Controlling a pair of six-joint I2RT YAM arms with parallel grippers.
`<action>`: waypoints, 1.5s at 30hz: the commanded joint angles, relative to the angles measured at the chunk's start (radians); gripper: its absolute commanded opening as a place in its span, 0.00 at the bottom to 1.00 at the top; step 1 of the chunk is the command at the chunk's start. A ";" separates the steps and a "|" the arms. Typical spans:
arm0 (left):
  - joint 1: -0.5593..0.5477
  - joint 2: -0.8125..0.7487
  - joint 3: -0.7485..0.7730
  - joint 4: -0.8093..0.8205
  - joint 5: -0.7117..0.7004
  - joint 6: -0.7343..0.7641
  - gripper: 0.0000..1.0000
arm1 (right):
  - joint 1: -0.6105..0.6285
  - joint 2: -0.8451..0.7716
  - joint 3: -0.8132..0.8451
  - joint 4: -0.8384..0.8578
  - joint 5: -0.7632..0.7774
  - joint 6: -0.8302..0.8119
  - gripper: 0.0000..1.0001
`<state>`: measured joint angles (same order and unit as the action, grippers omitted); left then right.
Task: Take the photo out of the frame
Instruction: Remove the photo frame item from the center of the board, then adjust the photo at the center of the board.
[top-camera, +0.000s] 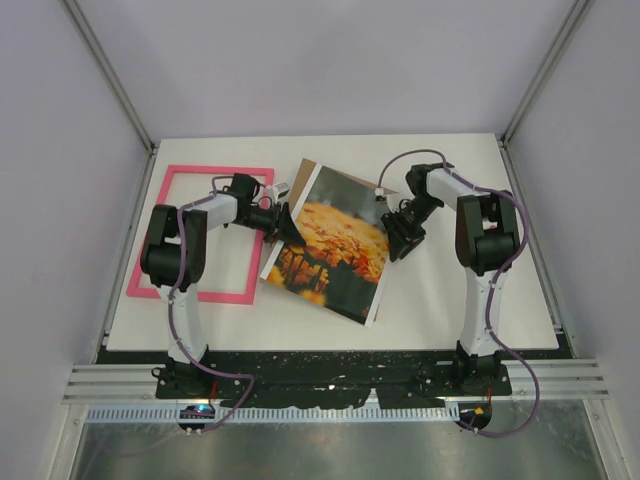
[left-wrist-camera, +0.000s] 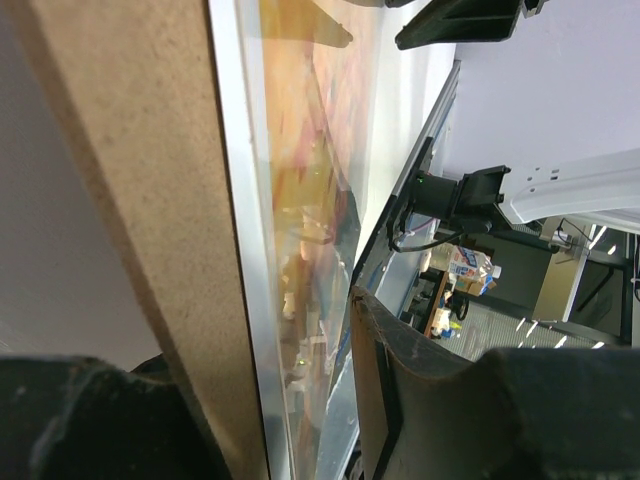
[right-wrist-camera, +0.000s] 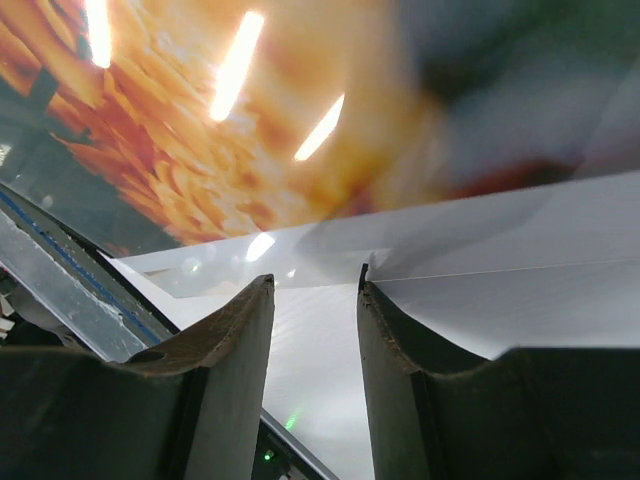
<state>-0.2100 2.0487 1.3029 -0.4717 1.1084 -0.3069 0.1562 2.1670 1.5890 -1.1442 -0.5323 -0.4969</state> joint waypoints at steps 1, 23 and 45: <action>-0.008 -0.035 0.019 0.015 0.048 0.008 0.38 | 0.046 0.048 0.054 0.121 0.052 -0.005 0.45; 0.021 -0.030 0.042 -0.021 0.073 0.020 0.00 | -0.001 -0.140 0.034 0.074 -0.078 -0.017 0.48; 0.144 -0.028 -0.065 0.266 0.071 -0.277 0.00 | 0.344 -0.863 -0.670 0.708 0.169 -0.322 0.58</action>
<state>-0.0952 2.0487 1.2369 -0.2913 1.1755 -0.5179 0.4377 1.3975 1.0122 -0.6350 -0.5137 -0.7338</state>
